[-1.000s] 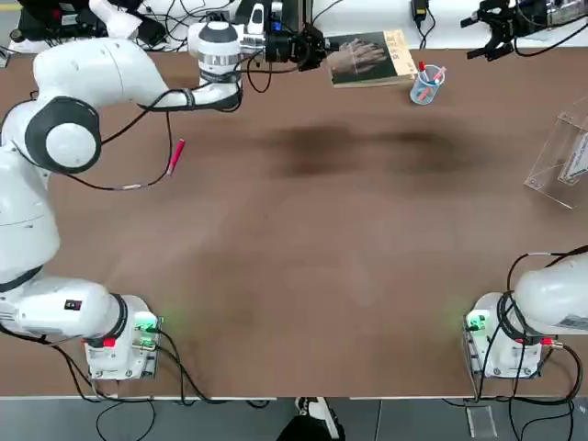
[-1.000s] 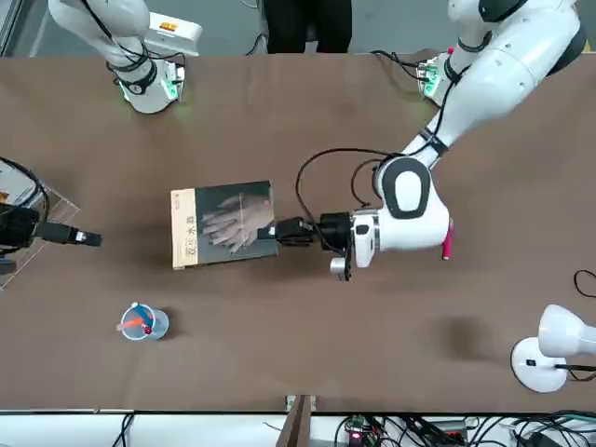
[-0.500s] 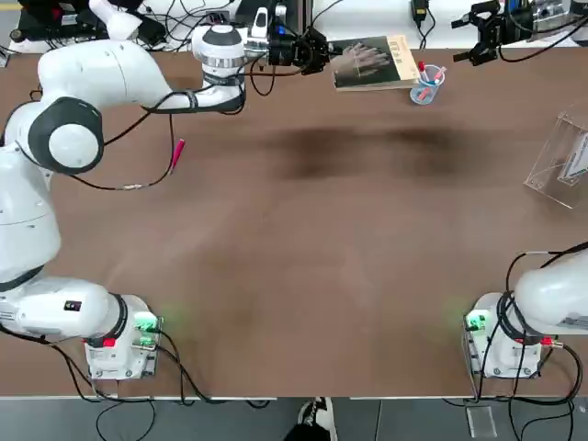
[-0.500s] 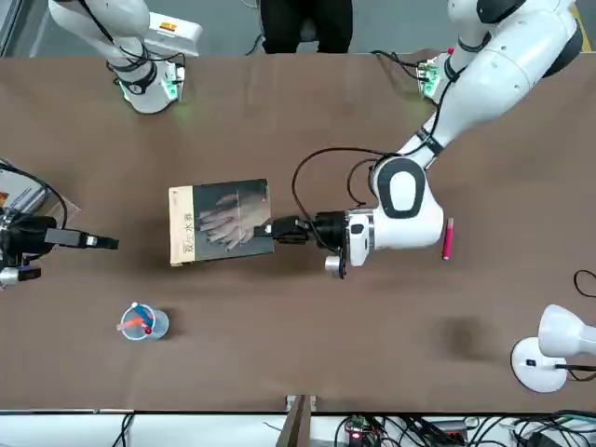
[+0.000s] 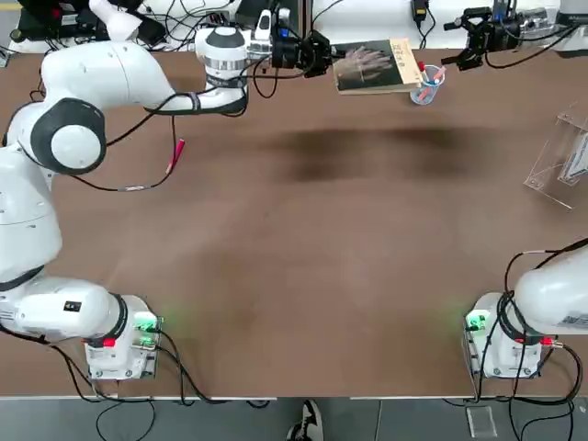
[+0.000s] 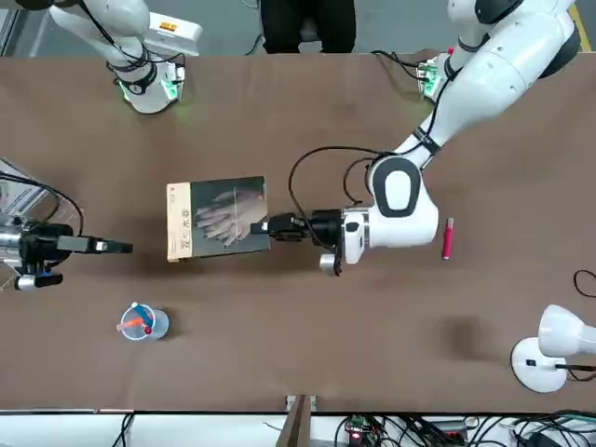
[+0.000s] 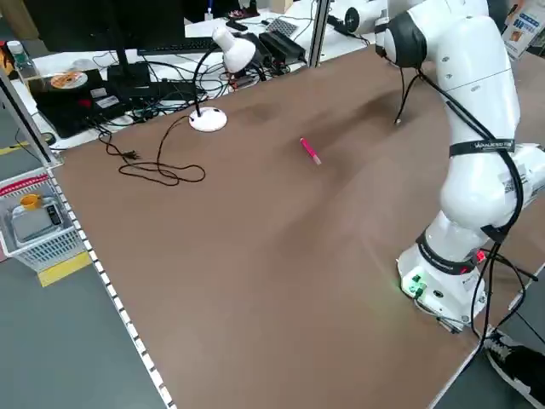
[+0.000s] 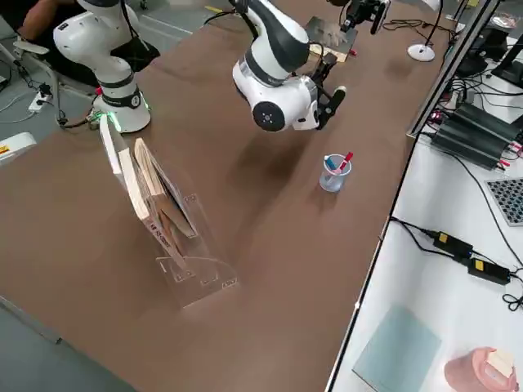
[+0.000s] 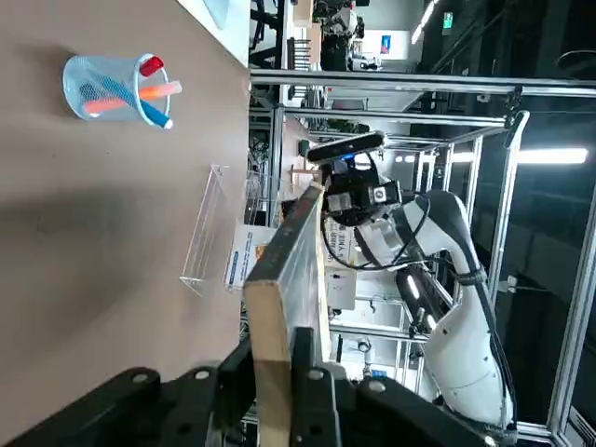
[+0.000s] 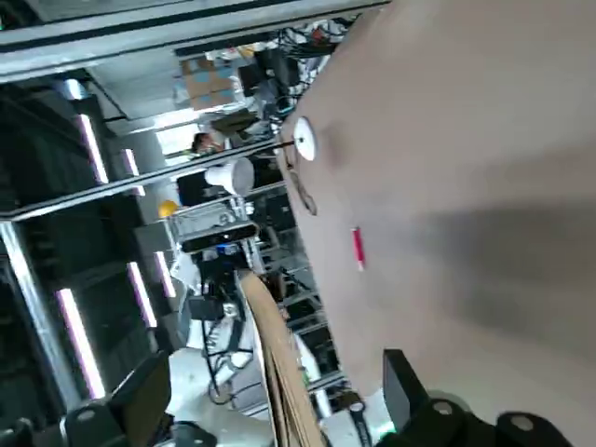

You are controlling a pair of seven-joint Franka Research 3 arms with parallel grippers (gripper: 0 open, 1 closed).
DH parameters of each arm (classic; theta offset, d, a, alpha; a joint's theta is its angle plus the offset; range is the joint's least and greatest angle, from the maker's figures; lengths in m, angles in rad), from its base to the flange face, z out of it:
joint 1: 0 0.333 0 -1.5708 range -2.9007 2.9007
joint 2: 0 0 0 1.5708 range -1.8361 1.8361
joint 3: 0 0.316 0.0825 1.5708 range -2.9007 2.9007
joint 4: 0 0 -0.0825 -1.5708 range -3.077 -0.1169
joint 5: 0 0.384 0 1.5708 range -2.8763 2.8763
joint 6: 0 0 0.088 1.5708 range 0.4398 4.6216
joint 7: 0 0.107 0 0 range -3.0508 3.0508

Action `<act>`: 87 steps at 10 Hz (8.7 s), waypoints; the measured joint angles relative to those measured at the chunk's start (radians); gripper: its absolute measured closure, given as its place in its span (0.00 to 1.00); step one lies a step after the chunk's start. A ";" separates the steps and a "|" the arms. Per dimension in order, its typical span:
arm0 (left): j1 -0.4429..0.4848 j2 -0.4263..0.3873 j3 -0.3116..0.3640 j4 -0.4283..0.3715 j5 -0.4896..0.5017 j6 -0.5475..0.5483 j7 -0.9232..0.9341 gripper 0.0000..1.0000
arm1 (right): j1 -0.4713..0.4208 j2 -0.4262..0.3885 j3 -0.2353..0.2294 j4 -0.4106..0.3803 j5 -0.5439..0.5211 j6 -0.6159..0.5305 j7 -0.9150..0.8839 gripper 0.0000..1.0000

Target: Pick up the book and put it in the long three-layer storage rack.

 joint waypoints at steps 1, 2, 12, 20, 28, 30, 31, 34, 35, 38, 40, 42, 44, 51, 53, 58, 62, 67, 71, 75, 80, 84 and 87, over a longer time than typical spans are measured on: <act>-0.001 0.000 0.000 0.000 0.000 0.000 0.000 0.96 | 0.005 0.000 0.001 -0.002 0.006 0.000 -0.001 0.00; -0.001 0.000 0.000 0.000 0.000 0.000 0.000 0.96 | 0.010 0.000 0.001 -0.003 0.008 0.000 -0.001 0.00; -0.001 0.003 0.000 0.001 0.000 0.000 0.000 0.96 | 0.053 0.001 0.003 -0.039 0.012 -0.022 -0.036 0.00; -0.001 0.003 0.001 0.001 0.000 0.000 0.000 0.96 | 0.071 0.001 0.004 -0.084 0.040 -0.082 -0.050 0.00; -0.001 0.003 0.002 0.001 0.000 0.000 0.009 0.96 | 0.099 -0.029 0.005 -0.138 0.050 -0.106 -0.082 0.00; -0.001 0.004 0.003 0.001 0.000 0.000 0.010 0.96 | 0.099 -0.045 0.005 -0.152 0.051 -0.109 -0.081 0.00; -0.001 0.004 0.003 0.001 0.000 0.000 0.011 0.96 | 0.100 -0.048 0.005 -0.155 0.051 -0.110 -0.081 0.00; -0.001 0.004 0.003 0.001 0.000 0.000 0.011 0.96 | 0.111 -0.054 0.008 -0.161 0.071 -0.112 -0.082 0.04; -0.001 0.004 0.003 0.001 0.000 0.000 0.011 0.96 | 0.118 -0.054 0.010 -0.161 0.077 -0.112 -0.082 0.05; -0.001 0.004 0.003 0.001 0.000 0.000 0.011 0.96 | 0.140 -0.054 0.011 -0.162 0.092 -0.109 -0.088 0.08; -0.001 0.004 0.003 0.001 0.000 0.000 0.011 0.96 | 0.140 -0.054 0.009 -0.162 0.092 -0.109 -0.094 0.32; -0.001 0.004 0.003 0.001 0.000 0.000 0.011 0.96 | 0.137 -0.054 0.007 -0.163 0.092 -0.109 -0.095 0.53; -0.001 0.004 0.003 0.002 0.000 0.000 0.011 0.96 | 0.130 -0.055 0.004 -0.163 0.092 -0.109 -0.095 0.72; -0.008 0.007 0.004 0.013 -0.007 0.004 0.012 0.88 | 0.082 -0.059 0.000 -0.161 0.094 -0.112 -0.253 0.85; -0.003 0.007 0.004 0.013 -0.007 0.004 0.012 0.80 | 0.047 -0.059 -0.004 -0.157 0.094 -0.119 -0.268 0.85; 0.001 0.007 0.004 0.015 -0.007 0.004 0.012 0.40 | 0.006 -0.062 -0.006 -0.152 0.093 -0.123 -0.267 0.85; 0.012 -0.016 0.021 0.017 0.063 0.040 0.016 0.32 | -0.064 -0.062 -0.017 -0.122 0.015 -0.105 -0.237 0.85; 0.052 -0.093 0.038 -0.028 0.384 0.049 -0.128 0.30 | -0.103 -0.104 -0.033 -0.089 -0.150 -0.016 -0.066 0.85; 0.072 -0.150 0.038 -0.029 0.689 -0.009 -0.363 0.31 | -0.108 -0.169 -0.064 -0.086 -0.358 0.044 0.106 0.85; 0.171 -0.232 0.041 -0.023 0.930 -0.171 -0.460 0.31 | -0.126 -0.193 -0.080 0.004 -0.660 0.027 0.349 0.85; 0.229 -0.292 0.041 0.022 1.286 -0.345 -0.489 0.31 | -0.174 -0.197 -0.116 0.057 -0.833 -0.032 0.445 0.85; 0.218 -0.351 0.034 0.023 1.578 -0.460 -0.523 0.22 | -0.237 -0.197 -0.125 0.094 -0.958 -0.047 0.454 0.85; 0.221 -0.361 0.040 0.031 1.617 -0.469 -0.520 0.00 | -0.241 -0.195 -0.125 0.119 -1.026 -0.047 0.463 0.85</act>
